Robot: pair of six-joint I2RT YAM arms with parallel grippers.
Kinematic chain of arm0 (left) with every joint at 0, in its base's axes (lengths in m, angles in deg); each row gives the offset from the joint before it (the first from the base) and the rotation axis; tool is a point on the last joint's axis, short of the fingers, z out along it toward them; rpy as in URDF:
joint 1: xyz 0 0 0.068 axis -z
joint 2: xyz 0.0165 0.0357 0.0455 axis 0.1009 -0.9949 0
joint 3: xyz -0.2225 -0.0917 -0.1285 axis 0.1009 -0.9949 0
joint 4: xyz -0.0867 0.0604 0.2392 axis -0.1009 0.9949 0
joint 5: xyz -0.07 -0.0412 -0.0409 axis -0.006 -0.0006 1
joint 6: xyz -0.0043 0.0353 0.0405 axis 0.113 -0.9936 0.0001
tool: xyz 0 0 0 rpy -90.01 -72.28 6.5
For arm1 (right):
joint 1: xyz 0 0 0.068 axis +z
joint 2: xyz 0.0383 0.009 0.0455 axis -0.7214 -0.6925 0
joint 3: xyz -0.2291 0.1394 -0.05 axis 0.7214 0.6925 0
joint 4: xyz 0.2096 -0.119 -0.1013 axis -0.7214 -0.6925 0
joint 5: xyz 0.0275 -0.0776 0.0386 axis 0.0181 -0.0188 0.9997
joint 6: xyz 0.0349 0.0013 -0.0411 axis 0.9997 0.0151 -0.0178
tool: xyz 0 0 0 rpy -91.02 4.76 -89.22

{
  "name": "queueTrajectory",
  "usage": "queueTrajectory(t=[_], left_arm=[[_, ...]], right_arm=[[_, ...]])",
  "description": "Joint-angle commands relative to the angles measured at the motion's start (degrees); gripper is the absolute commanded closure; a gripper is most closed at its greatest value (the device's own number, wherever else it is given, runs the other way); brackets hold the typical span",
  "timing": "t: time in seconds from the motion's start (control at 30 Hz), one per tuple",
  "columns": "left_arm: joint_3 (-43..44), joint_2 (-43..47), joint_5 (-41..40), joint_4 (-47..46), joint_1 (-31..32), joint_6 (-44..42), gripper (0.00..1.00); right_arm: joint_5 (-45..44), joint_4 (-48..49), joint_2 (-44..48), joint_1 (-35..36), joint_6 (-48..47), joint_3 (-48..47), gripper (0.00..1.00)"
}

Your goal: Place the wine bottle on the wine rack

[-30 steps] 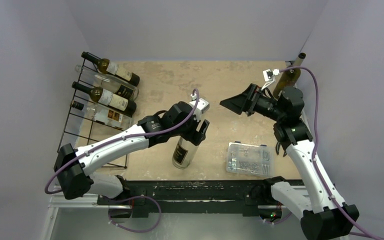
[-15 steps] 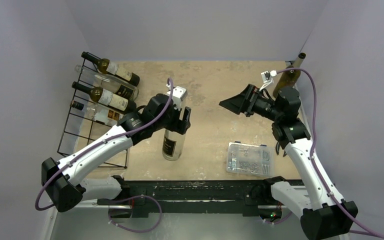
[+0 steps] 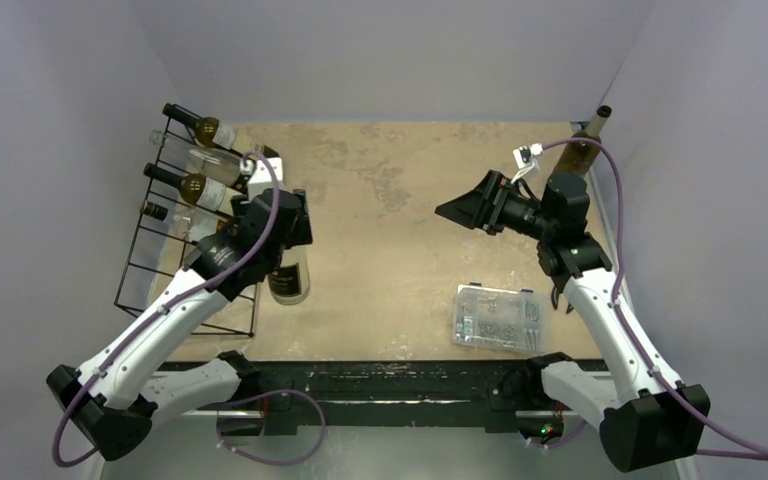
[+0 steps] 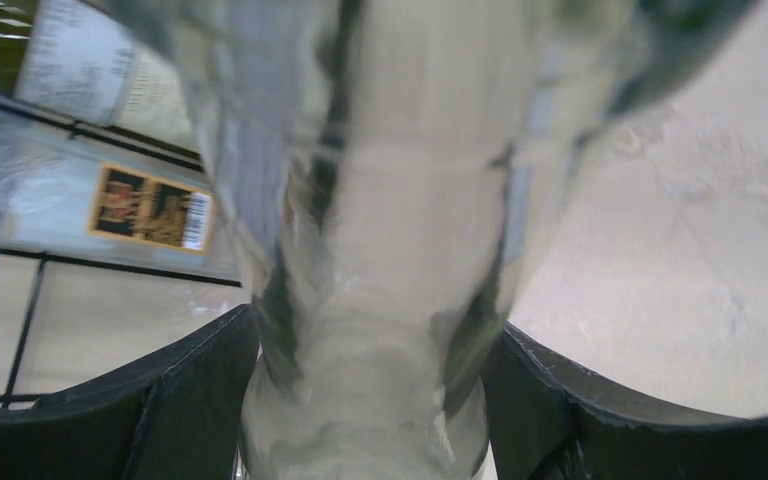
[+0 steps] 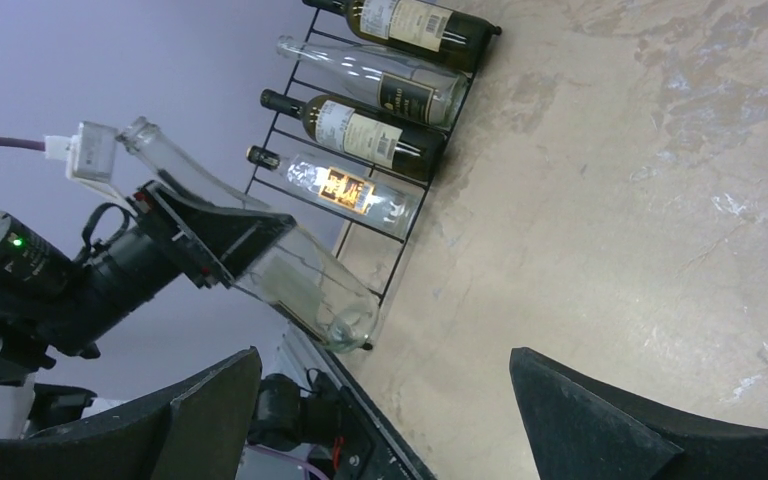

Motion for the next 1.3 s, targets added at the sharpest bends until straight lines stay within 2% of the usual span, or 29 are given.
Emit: queueTrajectory(t=[0.0,0.13,0.3,0.57,0.9,1.27], left_arm=[[0.8,6.8,-14.3,-2.8,-5.0,6.4,1.00],[0.9,8.0,-15.7,-1.0,-11.8,9.4,1.00],[2.1,7.0,-13.9,2.8,-20.6,14.8,1.00],[-0.8,4.2,-7.8,-0.7,-33.0,20.1,1.00],[-2.7,-1.2,-2.4,-0.6,-40.6,29.0,1.00],[-7.1,0.2,-6.5,-1.8,-43.1,31.3,1.00]], right_arm=[[0.3,1.4,-0.2,0.2,-1.5,0.5,0.01],[0.4,0.6,-0.2,0.1,-2.0,0.5,0.01],[0.1,0.3,0.1,0.2,-2.1,0.3,0.01],[-0.5,-0.5,0.1,0.2,-2.1,0.0,0.01],[-1.2,-0.7,-0.3,0.2,-2.4,0.5,0.01],[-0.9,-0.3,-1.8,0.2,-2.6,1.2,0.01]])
